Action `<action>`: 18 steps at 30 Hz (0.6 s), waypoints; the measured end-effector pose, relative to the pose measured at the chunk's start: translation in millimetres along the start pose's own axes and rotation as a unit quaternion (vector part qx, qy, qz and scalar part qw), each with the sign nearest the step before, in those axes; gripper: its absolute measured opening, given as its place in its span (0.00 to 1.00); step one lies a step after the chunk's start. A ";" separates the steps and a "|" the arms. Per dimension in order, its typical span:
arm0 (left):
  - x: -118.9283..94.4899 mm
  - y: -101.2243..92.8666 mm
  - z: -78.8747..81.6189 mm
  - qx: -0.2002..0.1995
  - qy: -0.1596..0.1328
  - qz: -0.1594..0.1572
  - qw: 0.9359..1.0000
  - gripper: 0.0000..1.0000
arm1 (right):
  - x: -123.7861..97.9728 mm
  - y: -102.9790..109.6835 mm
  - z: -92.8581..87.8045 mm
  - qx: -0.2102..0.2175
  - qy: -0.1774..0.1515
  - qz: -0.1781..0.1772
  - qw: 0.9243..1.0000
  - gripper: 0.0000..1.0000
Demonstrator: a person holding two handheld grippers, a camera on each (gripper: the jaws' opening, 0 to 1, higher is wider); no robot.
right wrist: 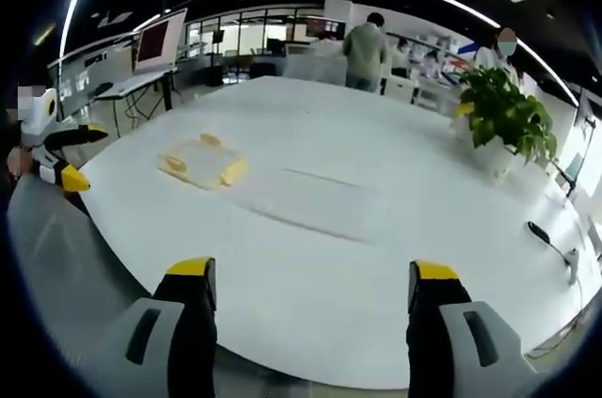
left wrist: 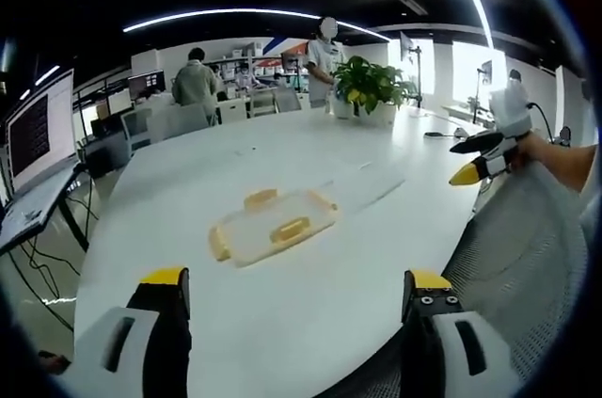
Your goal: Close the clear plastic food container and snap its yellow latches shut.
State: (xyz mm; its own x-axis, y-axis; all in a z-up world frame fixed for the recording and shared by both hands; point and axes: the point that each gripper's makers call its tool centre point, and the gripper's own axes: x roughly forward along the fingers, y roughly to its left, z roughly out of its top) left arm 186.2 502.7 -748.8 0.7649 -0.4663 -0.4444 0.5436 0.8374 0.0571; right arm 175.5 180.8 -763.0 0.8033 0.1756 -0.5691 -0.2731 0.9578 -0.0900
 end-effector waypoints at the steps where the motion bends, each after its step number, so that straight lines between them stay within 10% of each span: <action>1: -0.7 1.7 2.1 -0.007 -0.007 0.002 1.000 0.92 | 0.0 0.2 -0.1 0.000 0.000 0.001 1.000 0.81; 18: 1.0 1.5 -2.1 -0.005 0.010 -0.002 1.000 0.99 | -1.1 0.7 6.1 0.003 -0.013 -0.001 1.000 0.88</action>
State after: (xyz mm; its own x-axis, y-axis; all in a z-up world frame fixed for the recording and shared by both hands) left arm 187.1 504.0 -751.0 0.7556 -0.4636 -0.4628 0.5432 0.8383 0.0472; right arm 177.7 182.6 -757.5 0.8173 0.1792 -0.5477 -0.2685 0.9594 -0.0868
